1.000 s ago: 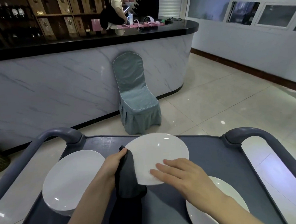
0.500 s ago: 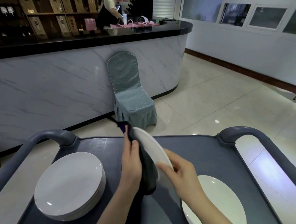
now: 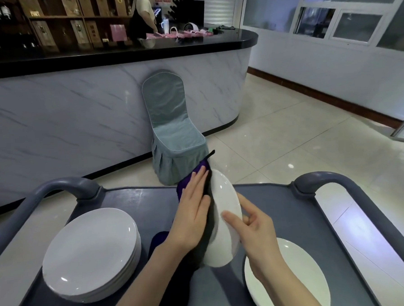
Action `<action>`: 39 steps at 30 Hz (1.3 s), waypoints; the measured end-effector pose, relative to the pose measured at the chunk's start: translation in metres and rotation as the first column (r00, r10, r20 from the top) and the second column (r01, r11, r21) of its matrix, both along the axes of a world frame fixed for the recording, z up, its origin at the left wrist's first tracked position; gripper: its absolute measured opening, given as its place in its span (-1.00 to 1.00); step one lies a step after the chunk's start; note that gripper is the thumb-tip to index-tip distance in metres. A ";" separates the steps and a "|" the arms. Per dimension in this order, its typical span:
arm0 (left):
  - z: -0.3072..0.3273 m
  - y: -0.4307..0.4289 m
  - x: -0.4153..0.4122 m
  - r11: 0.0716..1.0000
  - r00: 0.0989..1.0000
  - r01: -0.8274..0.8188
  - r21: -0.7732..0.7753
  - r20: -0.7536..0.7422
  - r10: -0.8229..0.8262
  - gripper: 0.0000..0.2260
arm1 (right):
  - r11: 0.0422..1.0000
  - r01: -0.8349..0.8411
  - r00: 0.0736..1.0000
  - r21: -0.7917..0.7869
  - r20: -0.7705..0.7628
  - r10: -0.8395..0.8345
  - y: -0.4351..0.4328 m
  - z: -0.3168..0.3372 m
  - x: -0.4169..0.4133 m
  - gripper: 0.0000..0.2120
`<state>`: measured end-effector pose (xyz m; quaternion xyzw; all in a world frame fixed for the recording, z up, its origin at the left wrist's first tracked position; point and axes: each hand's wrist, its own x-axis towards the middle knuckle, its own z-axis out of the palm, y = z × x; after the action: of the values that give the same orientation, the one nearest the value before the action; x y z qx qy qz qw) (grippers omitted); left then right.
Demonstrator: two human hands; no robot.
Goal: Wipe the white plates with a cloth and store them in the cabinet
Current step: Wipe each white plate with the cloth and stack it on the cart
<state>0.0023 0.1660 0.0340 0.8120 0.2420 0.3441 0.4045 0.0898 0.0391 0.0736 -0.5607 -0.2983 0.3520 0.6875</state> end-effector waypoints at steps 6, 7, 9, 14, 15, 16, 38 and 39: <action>-0.012 -0.031 -0.014 0.946 0.981 0.177 0.270 -0.129 -0.147 -0.48 | 0.999 0.031 0.998 0.022 -0.062 -0.029 0.000 0.003 0.011 -0.60; -0.014 -0.031 -0.014 0.936 0.978 0.191 0.296 -0.137 -0.156 -0.48 | 0.999 0.032 0.999 0.015 -0.042 -0.031 0.000 0.003 0.012 -0.60; -0.011 -0.022 -0.010 0.941 0.985 0.157 0.298 -0.119 -0.126 -0.52 | 1.000 0.031 0.999 0.001 0.004 -0.031 0.000 0.002 0.009 -0.60; -0.007 0.000 -0.006 1.000 0.998 0.012 -0.024 -0.055 -0.013 -0.54 | 1.000 -0.007 0.999 -0.029 0.033 0.008 -0.004 -0.004 0.000 -0.57; -0.010 -0.005 -0.009 0.999 0.997 0.043 0.032 -0.061 -0.041 -0.53 | 0.999 0.004 0.999 -0.035 0.035 -0.002 -0.003 -0.004 0.001 -0.57; -0.013 -0.011 -0.011 0.989 0.994 0.090 0.114 -0.071 -0.082 -0.51 | 0.999 0.018 0.999 -0.042 0.048 -0.016 -0.002 -0.003 0.002 -0.56; -0.051 -0.004 -0.021 0.991 0.998 0.046 -0.124 0.037 -0.042 -0.52 | 0.983 -0.109 0.994 -0.147 -0.045 0.104 -0.013 -0.007 0.018 -0.61; -0.046 -0.001 -0.018 0.994 0.999 0.051 -0.093 0.021 -0.050 -0.52 | 0.982 -0.120 0.993 -0.148 -0.036 0.115 -0.011 -0.006 0.017 -0.61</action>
<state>-0.0156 0.1648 -0.0116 0.7948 0.2333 0.3297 0.4529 0.1070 0.0278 0.0672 -0.5872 -0.2941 0.4211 0.6256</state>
